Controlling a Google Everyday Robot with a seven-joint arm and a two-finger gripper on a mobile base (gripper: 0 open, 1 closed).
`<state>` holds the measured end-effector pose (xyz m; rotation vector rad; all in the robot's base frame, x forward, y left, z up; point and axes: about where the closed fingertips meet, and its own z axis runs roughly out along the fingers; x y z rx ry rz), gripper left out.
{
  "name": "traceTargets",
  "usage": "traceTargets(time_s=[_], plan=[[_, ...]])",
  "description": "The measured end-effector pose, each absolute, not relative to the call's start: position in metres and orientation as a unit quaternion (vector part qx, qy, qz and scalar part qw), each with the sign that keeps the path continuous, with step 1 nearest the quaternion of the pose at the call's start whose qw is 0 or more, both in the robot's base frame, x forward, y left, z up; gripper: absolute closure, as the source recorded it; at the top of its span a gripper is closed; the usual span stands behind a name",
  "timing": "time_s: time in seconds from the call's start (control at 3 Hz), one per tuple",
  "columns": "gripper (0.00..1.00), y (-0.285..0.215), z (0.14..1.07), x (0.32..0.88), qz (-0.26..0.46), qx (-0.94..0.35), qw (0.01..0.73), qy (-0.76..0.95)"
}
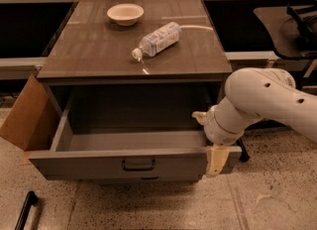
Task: Open top drawer
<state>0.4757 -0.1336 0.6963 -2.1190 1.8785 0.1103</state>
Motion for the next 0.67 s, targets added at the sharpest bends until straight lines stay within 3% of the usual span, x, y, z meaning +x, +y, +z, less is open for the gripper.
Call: traceTargets(time_s=[0.67], plan=[[0.00,-0.175,0.778,0.493,-0.014,-0.740,0.169,0.651]])
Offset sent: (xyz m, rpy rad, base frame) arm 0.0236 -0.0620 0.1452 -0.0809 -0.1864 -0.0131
